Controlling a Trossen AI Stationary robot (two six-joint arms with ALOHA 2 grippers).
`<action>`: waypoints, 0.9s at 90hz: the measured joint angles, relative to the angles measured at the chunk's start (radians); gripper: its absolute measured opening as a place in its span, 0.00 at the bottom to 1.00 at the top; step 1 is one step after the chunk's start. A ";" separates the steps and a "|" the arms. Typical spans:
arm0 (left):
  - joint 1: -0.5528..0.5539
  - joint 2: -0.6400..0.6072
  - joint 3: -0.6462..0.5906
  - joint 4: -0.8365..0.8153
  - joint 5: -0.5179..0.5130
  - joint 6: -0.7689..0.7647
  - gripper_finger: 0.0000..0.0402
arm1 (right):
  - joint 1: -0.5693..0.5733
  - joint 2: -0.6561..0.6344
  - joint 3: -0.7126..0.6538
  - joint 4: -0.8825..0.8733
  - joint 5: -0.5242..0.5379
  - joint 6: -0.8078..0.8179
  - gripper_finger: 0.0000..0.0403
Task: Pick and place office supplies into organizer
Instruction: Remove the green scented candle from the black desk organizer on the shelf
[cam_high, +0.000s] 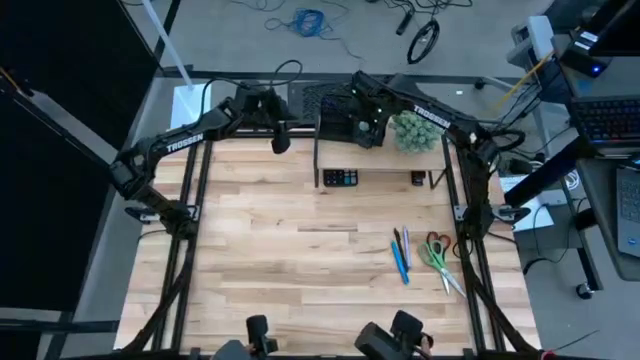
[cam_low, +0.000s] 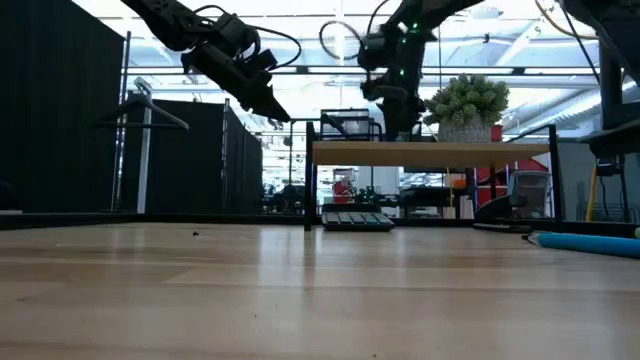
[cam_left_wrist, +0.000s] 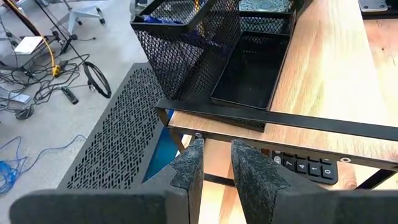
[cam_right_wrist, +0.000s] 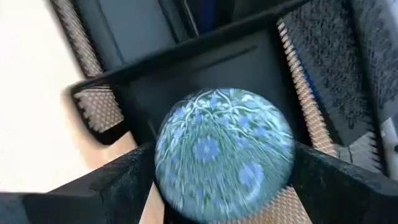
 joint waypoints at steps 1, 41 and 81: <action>0.000 0.000 0.000 0.000 0.000 0.000 0.18 | 0.000 0.003 0.000 0.001 -0.002 0.000 0.82; 0.000 0.000 0.000 0.001 0.008 0.000 0.18 | 0.005 0.013 0.003 0.006 0.000 -0.022 0.77; 0.000 0.000 0.000 0.001 0.008 0.001 0.18 | 0.036 -0.055 -0.002 -0.016 0.041 0.001 0.68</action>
